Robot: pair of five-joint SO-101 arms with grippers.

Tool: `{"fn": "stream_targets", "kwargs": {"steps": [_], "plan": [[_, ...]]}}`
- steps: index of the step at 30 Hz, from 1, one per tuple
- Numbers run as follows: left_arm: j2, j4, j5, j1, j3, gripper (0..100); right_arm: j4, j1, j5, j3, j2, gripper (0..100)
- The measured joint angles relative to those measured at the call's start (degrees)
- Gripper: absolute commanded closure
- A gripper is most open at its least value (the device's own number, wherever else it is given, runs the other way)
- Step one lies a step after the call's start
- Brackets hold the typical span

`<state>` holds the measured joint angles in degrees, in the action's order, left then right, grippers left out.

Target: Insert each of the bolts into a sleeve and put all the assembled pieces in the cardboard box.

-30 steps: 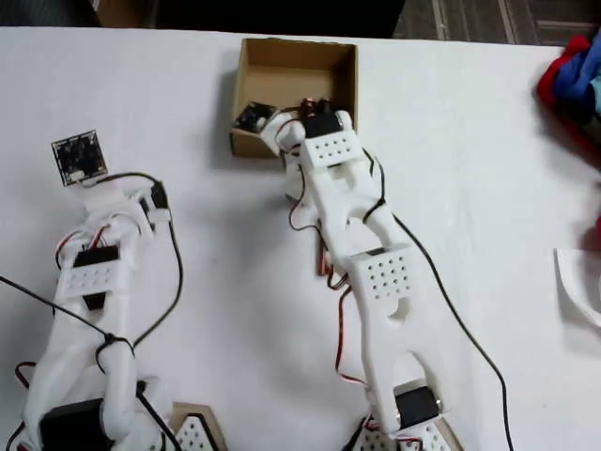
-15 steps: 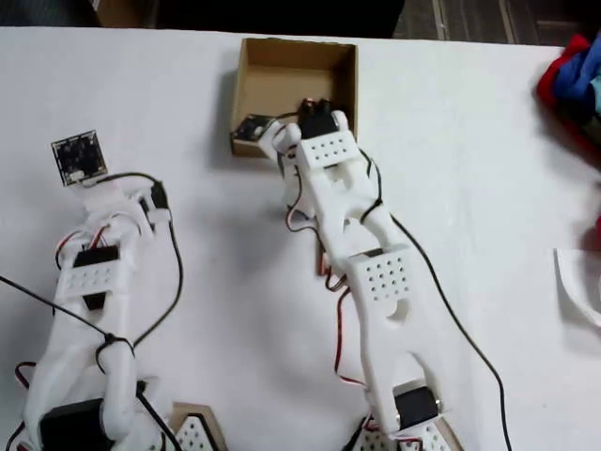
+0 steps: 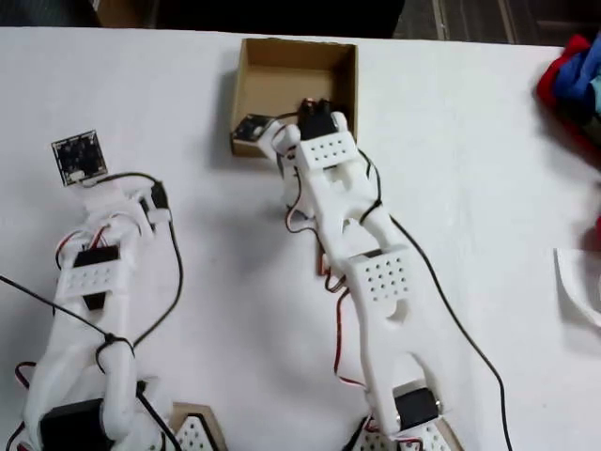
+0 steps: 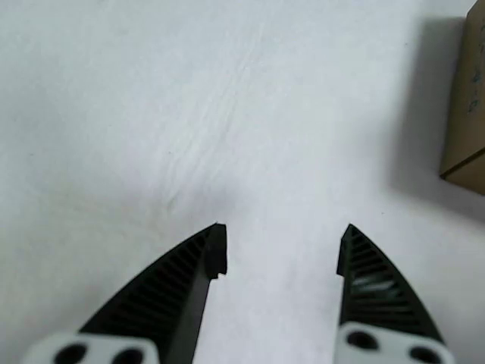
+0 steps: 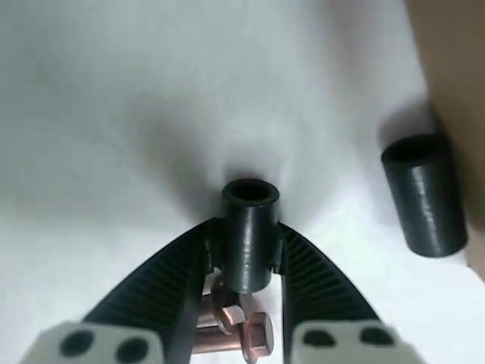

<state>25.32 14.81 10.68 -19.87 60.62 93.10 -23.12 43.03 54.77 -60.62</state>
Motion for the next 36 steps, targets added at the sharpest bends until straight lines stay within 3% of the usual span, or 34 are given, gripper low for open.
{"fn": "stream_targets", "kwargs": {"steps": [3, 12, 19, 25, 30, 36], "plan": [[0.0, 0.0, 0.0, 0.0, 0.0, 75, 0.0, 0.0, 0.0, 1.1, -0.6, 97.9], [0.0, 0.0, 0.0, 0.0, 0.0, 75, 6.1, -0.1, -7.0, 9.1, -0.9, 97.7], [0.0, 0.0, 0.0, 0.0, 0.0, 75, 6.9, 2.2, -17.4, 8.4, 16.0, 97.7], [0.0, 3.4, -1.7, 1.8, -0.2, 75, 6.9, 3.0, -22.4, -9.9, 38.9, 97.6], [0.0, 13.8, -9.4, 12.6, -7.0, 75, 5.4, 4.5, -22.9, -29.9, 62.0, 97.7], [-4.7, 24.4, -10.6, 24.0, -17.2, 75, -10.2, 16.0, -25.5, -57.5, 80.2, 97.7]]}}
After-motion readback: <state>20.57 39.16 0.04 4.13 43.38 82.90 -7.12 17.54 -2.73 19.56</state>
